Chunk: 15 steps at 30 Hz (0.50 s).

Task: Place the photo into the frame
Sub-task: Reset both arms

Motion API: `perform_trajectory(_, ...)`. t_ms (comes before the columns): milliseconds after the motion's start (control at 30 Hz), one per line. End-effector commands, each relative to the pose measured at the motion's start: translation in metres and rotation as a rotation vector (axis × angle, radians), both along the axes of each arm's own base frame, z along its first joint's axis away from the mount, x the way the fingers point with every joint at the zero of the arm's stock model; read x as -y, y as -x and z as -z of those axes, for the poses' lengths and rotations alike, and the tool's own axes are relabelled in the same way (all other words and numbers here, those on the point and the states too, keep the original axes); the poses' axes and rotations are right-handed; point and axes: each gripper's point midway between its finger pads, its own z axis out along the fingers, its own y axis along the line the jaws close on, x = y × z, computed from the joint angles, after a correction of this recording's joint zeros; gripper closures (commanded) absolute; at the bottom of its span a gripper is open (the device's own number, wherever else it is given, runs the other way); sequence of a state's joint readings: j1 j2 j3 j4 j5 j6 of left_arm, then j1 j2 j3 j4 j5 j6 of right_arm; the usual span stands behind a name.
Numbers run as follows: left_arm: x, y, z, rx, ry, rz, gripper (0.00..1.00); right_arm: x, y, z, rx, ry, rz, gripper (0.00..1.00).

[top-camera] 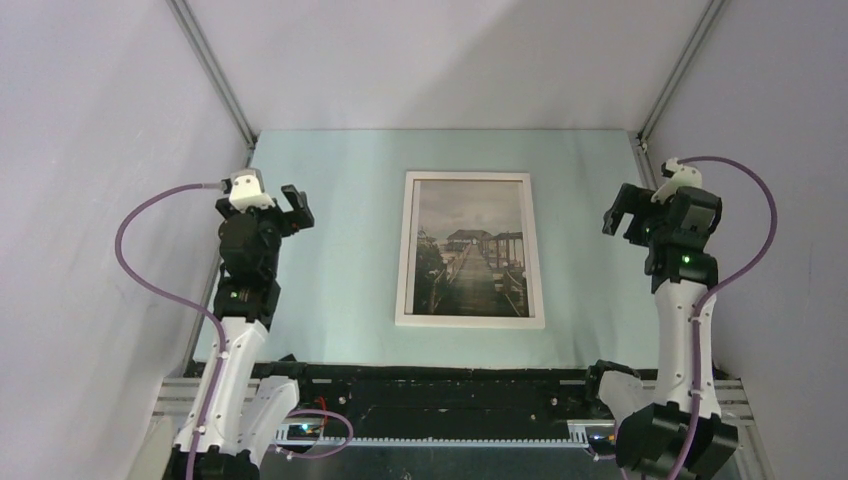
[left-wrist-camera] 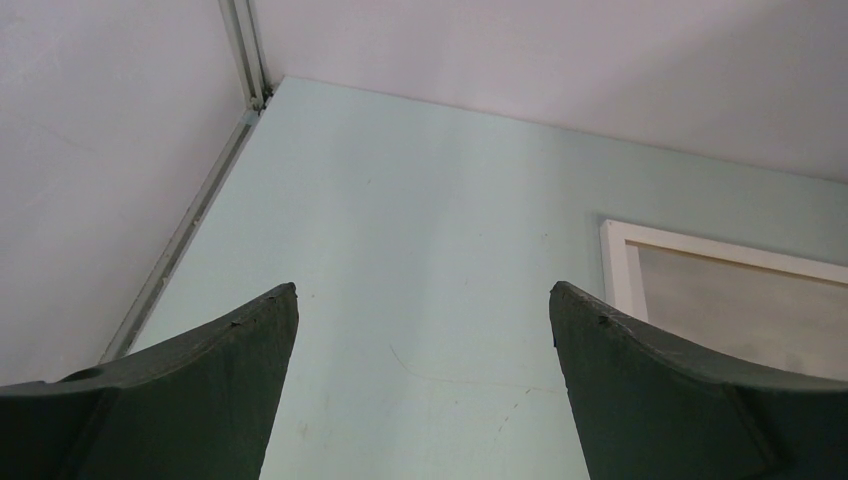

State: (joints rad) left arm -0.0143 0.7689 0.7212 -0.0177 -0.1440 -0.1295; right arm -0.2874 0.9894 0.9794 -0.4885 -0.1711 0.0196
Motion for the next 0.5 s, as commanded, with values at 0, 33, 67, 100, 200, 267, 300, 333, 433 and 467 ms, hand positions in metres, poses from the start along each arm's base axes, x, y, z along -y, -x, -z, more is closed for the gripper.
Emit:
perform_trajectory(0,0.002,0.004,-0.009,0.063,-0.018,0.023,0.0,-0.008,0.011,-0.003,0.042,0.037,-0.057,0.01)
perform_trajectory(33,0.004,0.006,-0.009,0.07,-0.021,0.035,0.0,-0.009,0.014,-0.003,0.06,0.041,-0.06,0.01)
perform_trajectory(67,0.004,0.006,-0.005,0.066,-0.023,0.037,0.0,-0.012,0.015,-0.004,0.071,0.034,-0.075,0.01)
perform_trajectory(100,0.004,0.007,-0.005,0.069,-0.025,0.038,0.0,-0.011,0.017,-0.005,0.091,0.031,-0.074,0.0)
perform_trajectory(200,0.003,0.008,0.006,0.049,-0.036,0.037,0.0,-0.02,0.021,-0.011,0.143,0.003,-0.121,0.01)
perform_trajectory(267,0.003,0.007,0.013,0.033,-0.052,0.039,0.0,-0.021,0.023,-0.016,0.176,0.001,-0.124,0.01)
perform_trajectory(300,0.003,0.006,0.015,0.025,-0.059,0.041,0.0,-0.02,0.024,-0.019,0.194,0.01,-0.124,0.01)
perform_trajectory(333,0.002,0.006,0.02,0.016,-0.074,0.039,0.0,-0.02,0.025,-0.02,0.202,0.012,-0.127,0.01)
perform_trajectory(433,-0.003,0.007,0.028,0.011,-0.083,0.017,0.0,-0.018,0.031,-0.022,0.212,0.038,-0.123,0.01)
perform_trajectory(467,-0.003,0.007,0.034,0.007,-0.078,0.011,0.0,-0.017,0.033,-0.024,0.217,0.048,-0.121,0.01)
